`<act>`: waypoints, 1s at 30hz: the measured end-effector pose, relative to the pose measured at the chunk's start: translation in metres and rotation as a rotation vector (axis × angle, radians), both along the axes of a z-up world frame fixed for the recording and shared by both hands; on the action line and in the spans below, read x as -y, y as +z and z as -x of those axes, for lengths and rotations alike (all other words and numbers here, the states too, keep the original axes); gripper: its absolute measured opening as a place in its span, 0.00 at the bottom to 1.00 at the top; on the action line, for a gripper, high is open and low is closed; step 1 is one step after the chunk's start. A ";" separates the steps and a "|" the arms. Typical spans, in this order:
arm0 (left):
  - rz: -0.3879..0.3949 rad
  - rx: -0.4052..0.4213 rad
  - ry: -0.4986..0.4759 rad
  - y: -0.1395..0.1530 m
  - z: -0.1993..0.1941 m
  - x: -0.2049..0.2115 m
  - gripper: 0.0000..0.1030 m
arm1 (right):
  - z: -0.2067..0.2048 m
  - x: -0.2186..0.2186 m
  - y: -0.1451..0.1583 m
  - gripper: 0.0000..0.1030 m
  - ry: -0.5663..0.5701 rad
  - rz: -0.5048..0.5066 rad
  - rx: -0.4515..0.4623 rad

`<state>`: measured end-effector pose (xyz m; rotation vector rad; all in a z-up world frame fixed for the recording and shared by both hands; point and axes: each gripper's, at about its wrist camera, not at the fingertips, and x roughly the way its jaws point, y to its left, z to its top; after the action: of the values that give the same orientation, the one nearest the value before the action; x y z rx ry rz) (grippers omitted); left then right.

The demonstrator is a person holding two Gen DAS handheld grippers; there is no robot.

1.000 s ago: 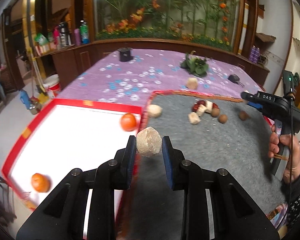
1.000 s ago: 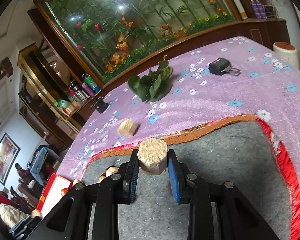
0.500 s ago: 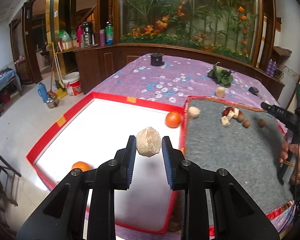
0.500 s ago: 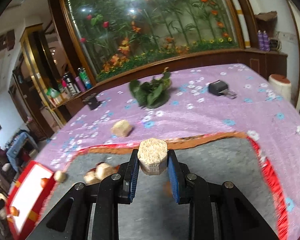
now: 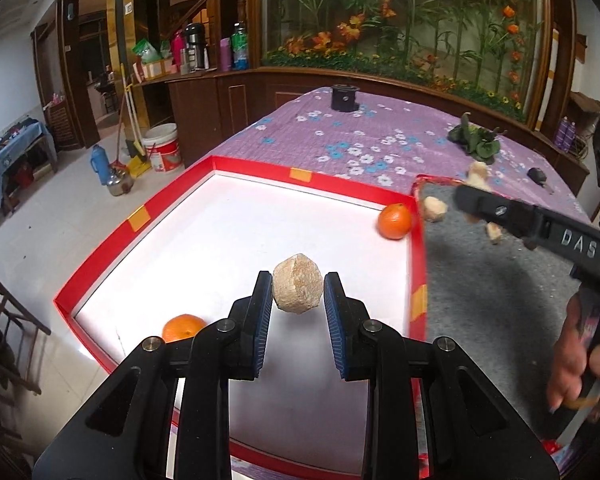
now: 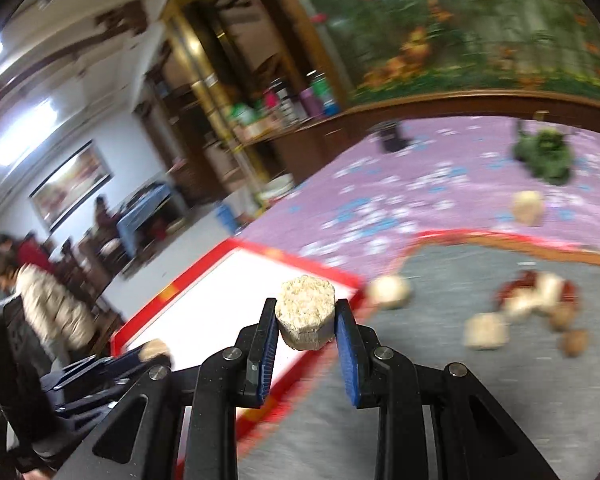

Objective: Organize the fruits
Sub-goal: 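Carry both beige pieces over the white tray and open both tools, then grasp another beige octagonal cake on the mat with the right tool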

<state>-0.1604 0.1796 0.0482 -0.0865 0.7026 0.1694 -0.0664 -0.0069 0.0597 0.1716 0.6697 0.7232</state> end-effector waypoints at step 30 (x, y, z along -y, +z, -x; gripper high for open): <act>-0.120 -0.055 0.108 -0.016 -0.007 -0.017 0.58 | -0.001 -0.058 -0.029 0.49 0.204 0.051 -0.102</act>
<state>-0.1534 0.1968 0.0326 -0.0046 0.7410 0.3184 -0.0657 0.0507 0.0306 0.0943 0.8099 0.8966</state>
